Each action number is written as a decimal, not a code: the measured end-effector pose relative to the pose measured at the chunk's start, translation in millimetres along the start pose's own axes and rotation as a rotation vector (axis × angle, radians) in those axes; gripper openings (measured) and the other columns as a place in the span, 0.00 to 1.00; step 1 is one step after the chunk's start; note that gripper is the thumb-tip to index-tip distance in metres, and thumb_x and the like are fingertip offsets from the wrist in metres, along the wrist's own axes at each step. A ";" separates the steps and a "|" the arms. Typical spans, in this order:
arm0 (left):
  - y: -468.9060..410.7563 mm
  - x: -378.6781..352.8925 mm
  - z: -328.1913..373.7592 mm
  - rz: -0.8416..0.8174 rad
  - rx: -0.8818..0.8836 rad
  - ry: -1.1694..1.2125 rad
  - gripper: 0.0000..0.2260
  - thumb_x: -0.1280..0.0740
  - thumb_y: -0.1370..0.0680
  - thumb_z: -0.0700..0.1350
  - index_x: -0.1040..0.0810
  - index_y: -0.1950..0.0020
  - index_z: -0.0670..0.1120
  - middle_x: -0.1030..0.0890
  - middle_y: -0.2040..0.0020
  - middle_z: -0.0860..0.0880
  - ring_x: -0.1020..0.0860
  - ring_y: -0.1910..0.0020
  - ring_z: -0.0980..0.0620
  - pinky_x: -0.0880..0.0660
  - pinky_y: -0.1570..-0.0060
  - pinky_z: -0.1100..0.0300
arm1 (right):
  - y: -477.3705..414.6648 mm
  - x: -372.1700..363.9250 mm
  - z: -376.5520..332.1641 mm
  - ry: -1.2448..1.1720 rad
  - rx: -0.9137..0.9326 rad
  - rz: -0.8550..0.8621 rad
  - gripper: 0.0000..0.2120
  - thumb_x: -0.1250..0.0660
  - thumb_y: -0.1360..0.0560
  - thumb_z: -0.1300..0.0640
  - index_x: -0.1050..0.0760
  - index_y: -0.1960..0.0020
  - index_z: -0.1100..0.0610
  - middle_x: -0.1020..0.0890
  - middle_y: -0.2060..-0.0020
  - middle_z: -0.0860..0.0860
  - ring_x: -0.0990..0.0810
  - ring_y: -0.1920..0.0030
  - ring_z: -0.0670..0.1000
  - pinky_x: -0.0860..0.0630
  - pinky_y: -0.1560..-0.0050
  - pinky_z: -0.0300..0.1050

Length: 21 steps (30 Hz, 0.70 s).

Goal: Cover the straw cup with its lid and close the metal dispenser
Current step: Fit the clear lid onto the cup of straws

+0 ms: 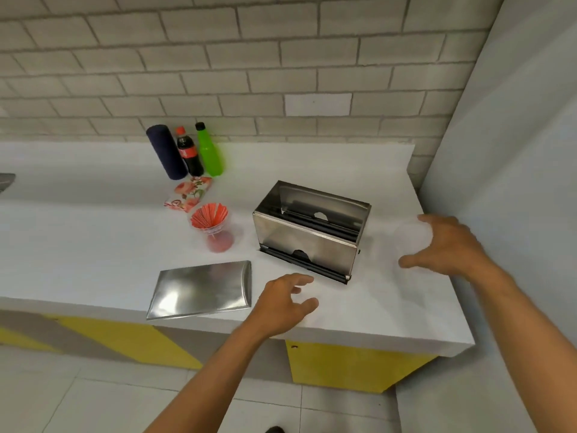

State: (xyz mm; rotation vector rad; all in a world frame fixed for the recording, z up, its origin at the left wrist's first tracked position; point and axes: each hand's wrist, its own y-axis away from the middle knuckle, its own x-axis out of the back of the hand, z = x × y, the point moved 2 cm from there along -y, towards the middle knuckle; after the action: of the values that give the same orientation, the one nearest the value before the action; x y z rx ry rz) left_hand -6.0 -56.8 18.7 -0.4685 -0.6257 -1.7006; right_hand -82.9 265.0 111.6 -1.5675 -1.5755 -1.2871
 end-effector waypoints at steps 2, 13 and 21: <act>2.6 21.1 -7.8 0.056 0.028 0.018 0.22 0.26 0.25 0.55 0.23 0.31 0.56 0.21 0.34 0.55 0.21 0.40 0.58 0.22 0.41 0.58 | -1.9 20.4 -21.8 -0.001 0.045 0.050 0.60 0.18 0.49 0.36 0.38 0.22 0.46 0.30 0.29 0.55 0.29 0.30 0.59 0.26 0.34 0.53; 4.0 144.9 -72.0 0.342 0.167 0.066 0.22 0.24 0.25 0.51 0.22 0.32 0.53 0.19 0.34 0.54 0.20 0.41 0.54 0.28 0.47 0.66 | -11.7 24.4 -184.0 -0.014 0.283 0.087 0.55 0.16 0.46 0.40 0.37 0.24 0.45 0.30 0.31 0.54 0.30 0.31 0.59 0.27 0.35 0.55; -18.9 210.4 -137.5 0.369 0.229 0.044 0.29 0.23 0.26 0.51 0.26 0.26 0.51 0.21 0.32 0.51 0.21 0.38 0.52 0.27 0.46 0.64 | -19.0 -43.9 -313.4 0.037 0.376 -0.027 0.54 0.18 0.45 0.39 0.38 0.23 0.44 0.30 0.32 0.53 0.31 0.30 0.56 0.28 0.36 0.52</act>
State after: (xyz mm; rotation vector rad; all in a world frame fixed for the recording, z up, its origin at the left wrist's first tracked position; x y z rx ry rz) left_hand -66.4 -300.7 38.6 -0.3569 -0.6489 -1.2707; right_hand -166.5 -31.5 186.3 -1.2836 -1.7030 -0.9573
